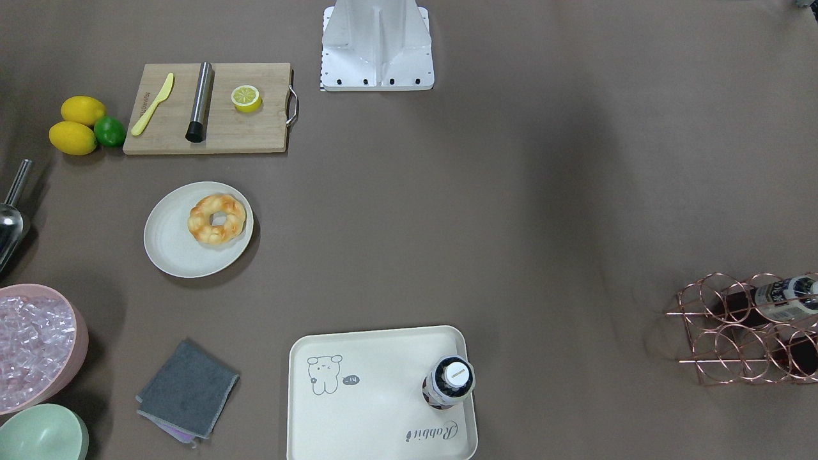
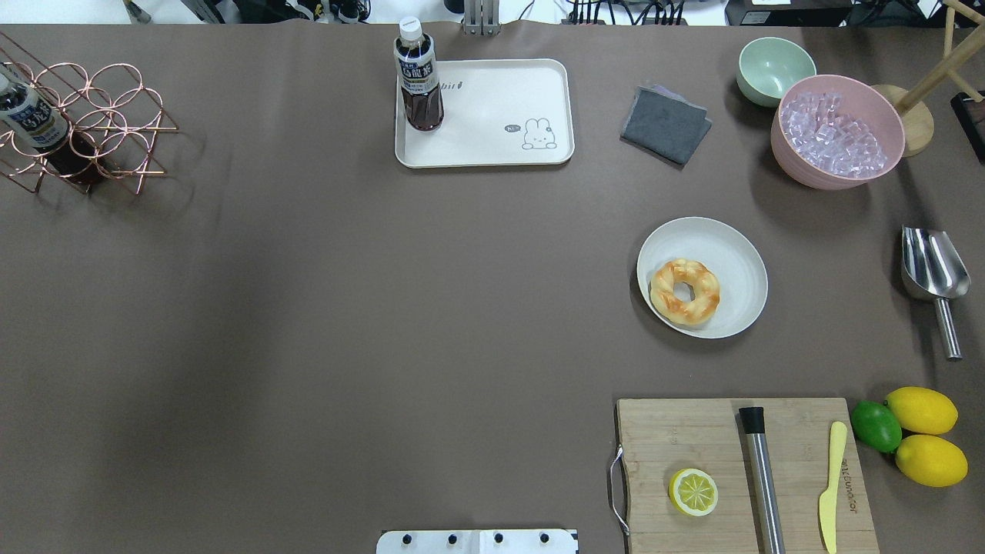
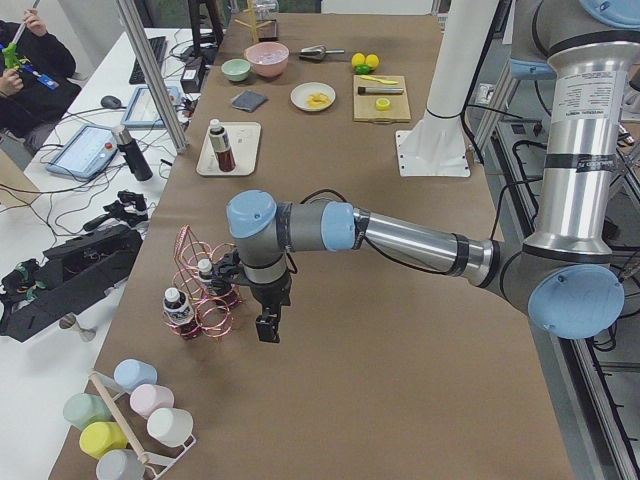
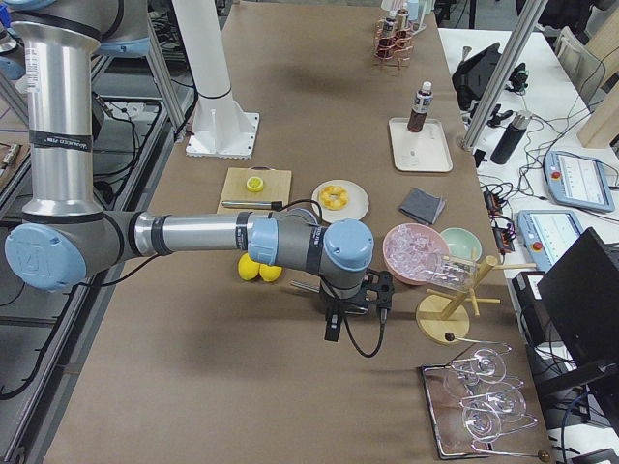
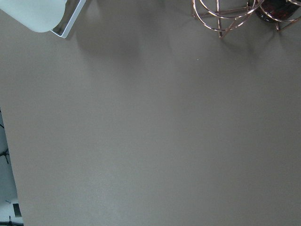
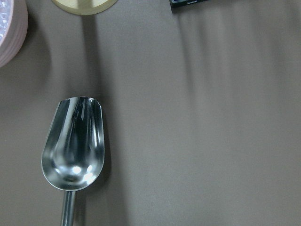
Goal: Place donut on tray
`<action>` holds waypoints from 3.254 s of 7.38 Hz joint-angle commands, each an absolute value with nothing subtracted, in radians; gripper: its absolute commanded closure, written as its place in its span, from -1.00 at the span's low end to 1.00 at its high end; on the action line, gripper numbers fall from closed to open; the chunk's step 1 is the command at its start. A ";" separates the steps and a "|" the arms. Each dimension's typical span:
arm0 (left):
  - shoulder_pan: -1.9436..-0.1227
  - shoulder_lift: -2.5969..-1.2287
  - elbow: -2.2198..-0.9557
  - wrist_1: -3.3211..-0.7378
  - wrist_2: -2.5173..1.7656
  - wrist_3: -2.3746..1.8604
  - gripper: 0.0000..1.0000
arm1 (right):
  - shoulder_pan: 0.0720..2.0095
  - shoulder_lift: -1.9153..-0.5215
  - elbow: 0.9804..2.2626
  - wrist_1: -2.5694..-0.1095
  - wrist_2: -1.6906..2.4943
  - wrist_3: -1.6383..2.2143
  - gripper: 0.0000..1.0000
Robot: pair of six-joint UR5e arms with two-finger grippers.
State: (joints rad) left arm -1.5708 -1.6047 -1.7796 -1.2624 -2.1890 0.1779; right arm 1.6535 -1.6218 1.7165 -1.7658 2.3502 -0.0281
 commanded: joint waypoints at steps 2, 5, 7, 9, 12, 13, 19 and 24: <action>-1.571 -1.603 -1.778 -1.261 -2.189 0.176 -0.96 | 1.654 -1.621 1.717 -1.766 2.352 -0.028 -1.00; -1.571 -1.601 -1.775 -1.261 -2.187 0.176 -0.96 | 1.654 -1.623 1.717 -1.766 2.352 -0.028 -1.00; -1.569 -1.601 -1.773 -1.261 -2.189 0.176 -0.96 | 1.654 -1.626 1.717 -1.758 2.350 -0.031 -1.00; -1.563 -1.601 -1.772 -1.259 -2.189 0.175 -0.96 | 1.655 -1.635 1.718 -1.755 2.355 -0.041 -1.00; -1.563 -1.600 -1.769 -1.259 -2.187 0.173 -0.96 | 1.655 -1.632 1.724 -1.753 2.353 -0.043 -1.00; -1.563 -1.600 -1.770 -1.259 -2.187 0.173 -0.96 | 1.655 -1.631 1.721 -1.755 2.359 -0.041 -1.00; -1.563 -1.603 -1.772 -1.261 -2.187 0.172 -0.96 | 1.654 -1.626 1.729 -1.753 2.362 -0.040 -1.00; -1.559 -1.605 -1.773 -1.261 -2.187 0.170 -0.96 | 1.654 -1.637 1.718 -1.692 2.367 -0.034 -1.00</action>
